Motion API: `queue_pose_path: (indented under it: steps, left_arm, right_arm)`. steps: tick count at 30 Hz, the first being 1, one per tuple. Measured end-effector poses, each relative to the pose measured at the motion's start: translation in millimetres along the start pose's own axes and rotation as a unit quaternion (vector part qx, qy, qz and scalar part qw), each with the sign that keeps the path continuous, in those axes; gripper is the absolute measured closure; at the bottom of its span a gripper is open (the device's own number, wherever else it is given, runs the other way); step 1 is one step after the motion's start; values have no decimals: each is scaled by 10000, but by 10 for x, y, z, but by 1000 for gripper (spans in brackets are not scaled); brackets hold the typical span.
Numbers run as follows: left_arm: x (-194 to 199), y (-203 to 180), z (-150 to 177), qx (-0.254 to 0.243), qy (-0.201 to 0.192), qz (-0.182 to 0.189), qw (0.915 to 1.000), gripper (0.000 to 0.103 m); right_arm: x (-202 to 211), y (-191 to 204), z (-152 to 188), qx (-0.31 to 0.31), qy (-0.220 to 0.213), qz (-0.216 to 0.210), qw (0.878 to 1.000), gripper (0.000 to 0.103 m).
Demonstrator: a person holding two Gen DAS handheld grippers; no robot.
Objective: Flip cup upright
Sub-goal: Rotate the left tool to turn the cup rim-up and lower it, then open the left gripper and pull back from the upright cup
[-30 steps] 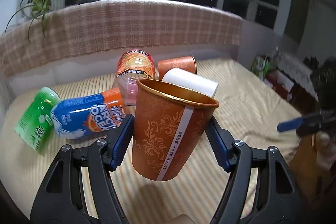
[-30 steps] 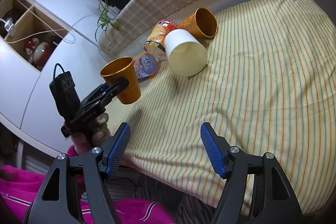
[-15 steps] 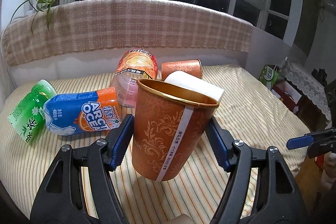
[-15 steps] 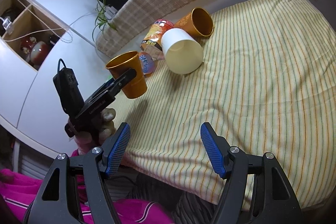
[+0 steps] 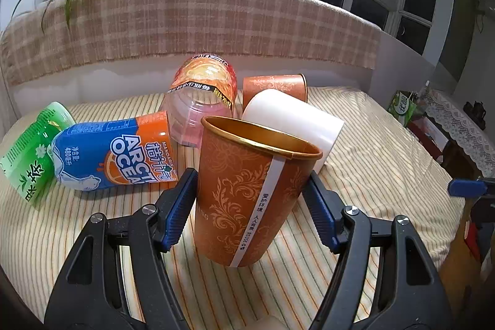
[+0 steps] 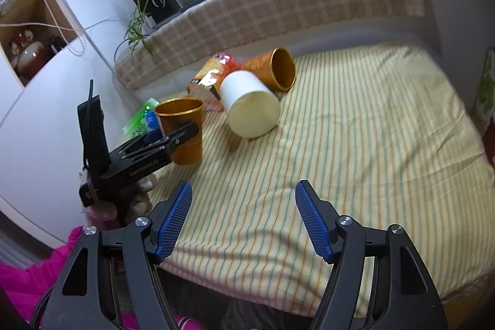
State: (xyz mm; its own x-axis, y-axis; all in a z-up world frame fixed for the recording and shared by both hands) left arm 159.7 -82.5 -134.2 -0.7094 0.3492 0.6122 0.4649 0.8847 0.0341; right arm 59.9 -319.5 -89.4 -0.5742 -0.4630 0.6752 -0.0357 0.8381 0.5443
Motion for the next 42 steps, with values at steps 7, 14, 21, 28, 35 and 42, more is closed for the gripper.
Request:
queue_pose_path:
  steps: [7,14,21,28,35,42]
  left_arm:
    - [-4,-14,37,-38,127,11,9999,32]
    - [38,-11,77,-92,201,-31,9997,34]
    - [108,-23,133,-183,218,-3,9996,34]
    - [213,-51,183,-314,219,-29,9993,17]
    - [384,-5,249,-388,188,-216,9988,7]
    - [715,122,378,-297,96,-562,9979,5]
  right_arm:
    - [78,88,16,277,-254,233,9990,34]
    - [93,126,56,274,-229,187,9992,34]
    - [121,187,89,332,-233,165,9990,34]
    - [131,251,122,354,-235,127,9990,34]
    - [140,304,162,344,-265,28,9991,34]
    - [123,382,169,477,-514,201,9973,34]
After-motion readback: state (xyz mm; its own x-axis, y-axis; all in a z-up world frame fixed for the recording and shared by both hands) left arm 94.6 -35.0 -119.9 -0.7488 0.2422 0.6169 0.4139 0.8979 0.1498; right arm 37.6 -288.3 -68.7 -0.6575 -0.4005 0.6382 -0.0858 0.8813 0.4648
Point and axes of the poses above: each gripper's, at about its wrist camera, not at the fingertips, and x roughly against the way its jaws point, y to its left, z to its underside, the point moved 3 cm from there along -x, roughly the way its jaws point, and after that the axes turned 14 degrees about -x, right-handed, at the moved point
